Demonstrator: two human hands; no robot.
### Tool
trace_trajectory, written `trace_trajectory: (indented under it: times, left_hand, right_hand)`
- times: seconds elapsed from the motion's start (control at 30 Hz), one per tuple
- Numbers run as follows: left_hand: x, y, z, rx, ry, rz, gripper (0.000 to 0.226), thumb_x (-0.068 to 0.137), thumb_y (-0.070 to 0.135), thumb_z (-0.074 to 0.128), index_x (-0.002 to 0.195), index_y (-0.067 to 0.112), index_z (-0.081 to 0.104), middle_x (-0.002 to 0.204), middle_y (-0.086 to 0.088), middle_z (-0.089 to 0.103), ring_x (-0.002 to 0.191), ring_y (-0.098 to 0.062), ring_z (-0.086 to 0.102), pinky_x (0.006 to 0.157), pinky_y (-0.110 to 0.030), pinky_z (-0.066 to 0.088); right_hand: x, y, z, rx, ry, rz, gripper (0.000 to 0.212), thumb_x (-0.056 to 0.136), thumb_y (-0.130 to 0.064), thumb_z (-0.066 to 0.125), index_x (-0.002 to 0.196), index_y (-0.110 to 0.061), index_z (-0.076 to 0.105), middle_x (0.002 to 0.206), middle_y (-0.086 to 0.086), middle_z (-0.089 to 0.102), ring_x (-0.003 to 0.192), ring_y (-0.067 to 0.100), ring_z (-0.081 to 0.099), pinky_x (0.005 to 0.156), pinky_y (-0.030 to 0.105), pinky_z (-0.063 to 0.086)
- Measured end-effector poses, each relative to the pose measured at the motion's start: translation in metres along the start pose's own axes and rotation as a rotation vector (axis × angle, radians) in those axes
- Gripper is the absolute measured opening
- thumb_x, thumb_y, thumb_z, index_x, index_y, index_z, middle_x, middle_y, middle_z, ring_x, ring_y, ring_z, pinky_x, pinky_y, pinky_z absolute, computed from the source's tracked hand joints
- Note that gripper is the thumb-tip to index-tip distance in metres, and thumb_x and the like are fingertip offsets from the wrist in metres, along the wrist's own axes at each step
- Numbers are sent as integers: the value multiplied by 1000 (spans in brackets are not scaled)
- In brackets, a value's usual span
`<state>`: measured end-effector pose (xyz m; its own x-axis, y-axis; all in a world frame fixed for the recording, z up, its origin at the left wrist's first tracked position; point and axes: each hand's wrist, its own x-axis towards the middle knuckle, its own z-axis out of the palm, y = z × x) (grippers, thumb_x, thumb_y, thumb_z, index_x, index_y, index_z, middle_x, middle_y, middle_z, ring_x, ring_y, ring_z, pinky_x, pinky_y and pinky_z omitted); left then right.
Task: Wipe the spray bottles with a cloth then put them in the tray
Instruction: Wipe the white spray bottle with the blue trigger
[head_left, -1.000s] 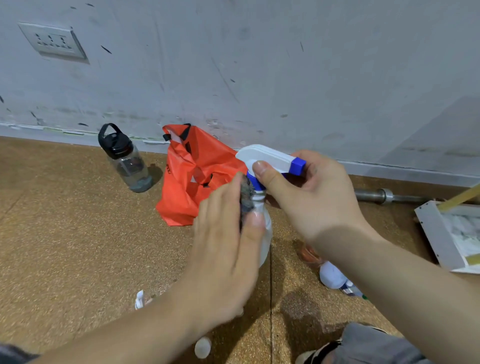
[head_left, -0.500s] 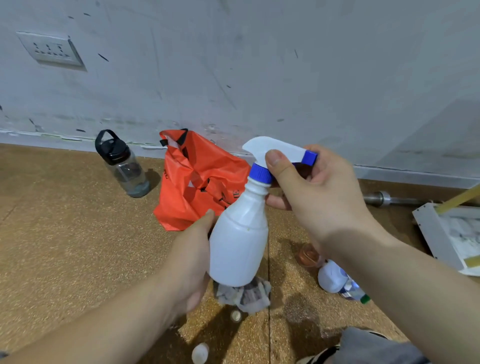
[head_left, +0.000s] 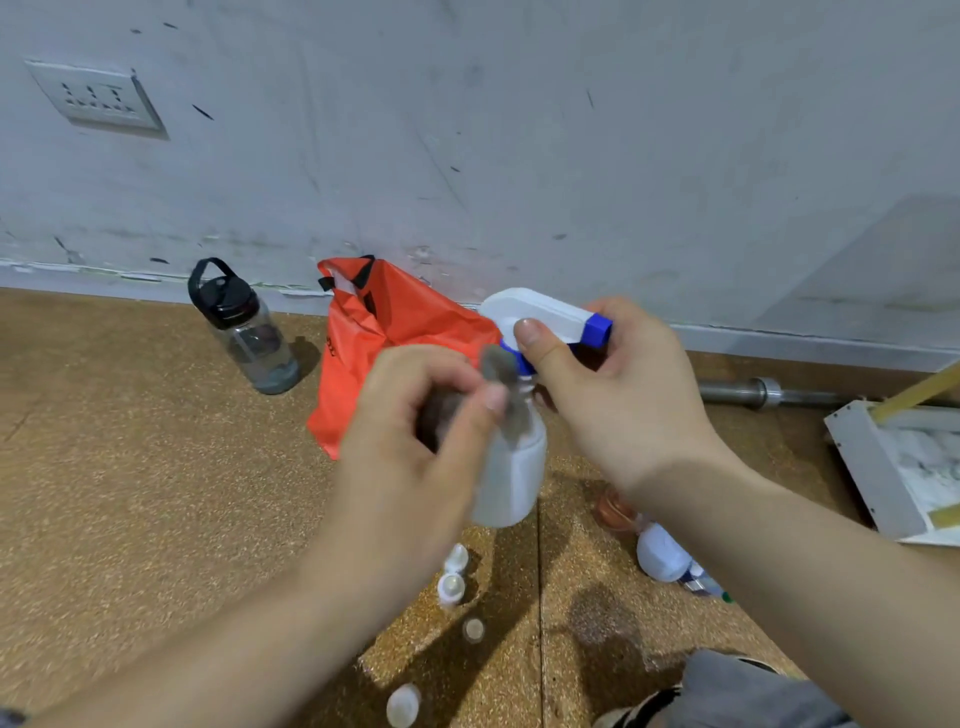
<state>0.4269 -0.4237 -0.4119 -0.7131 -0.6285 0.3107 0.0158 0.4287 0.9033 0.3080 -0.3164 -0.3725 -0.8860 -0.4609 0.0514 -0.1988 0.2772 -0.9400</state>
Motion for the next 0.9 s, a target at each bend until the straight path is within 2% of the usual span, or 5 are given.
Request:
trace_trajectory:
  times: [0.17,0.43,0.67,0.8,0.9]
  left_hand:
    - [-17,-19,4,239,-226,115,23,98,51,56,111,42,72,140,15,43,134,-14,43,109,-44,39]
    - [-5,-51,-11,371,-295,315,49,108,44,40,154,29,44,151,2,37,139,-21,42,115,-43,38]
    - [0,-40,-1,-87,-174,-483,38,108,47,36,77,27,45,63,15,41,50,1,40,58,-30,37]
    - [-4,-13,0,-46,-104,-197,37,111,41,35,91,26,63,74,25,60,69,5,55,64,-11,43]
    - [-18,-3,3,111,-195,-6,45,111,46,30,153,37,44,147,35,46,138,19,36,110,-3,25]
  right_hand:
    - [-4,-4,9,92,-20,66,43,91,-42,75,89,-2,59,79,28,63,63,17,51,60,38,46]
    - [12,-1,4,225,69,158,42,88,-46,73,101,-6,66,88,18,76,86,41,75,82,63,60]
    - [10,0,-4,204,71,169,38,88,-50,70,101,-15,65,86,11,77,91,49,71,65,78,53]
    - [2,2,3,202,67,182,44,84,-52,72,99,-11,65,85,14,77,88,43,74,80,65,59]
    - [-2,1,8,192,22,181,35,88,-48,74,92,-15,65,91,16,76,89,40,75,84,60,60]
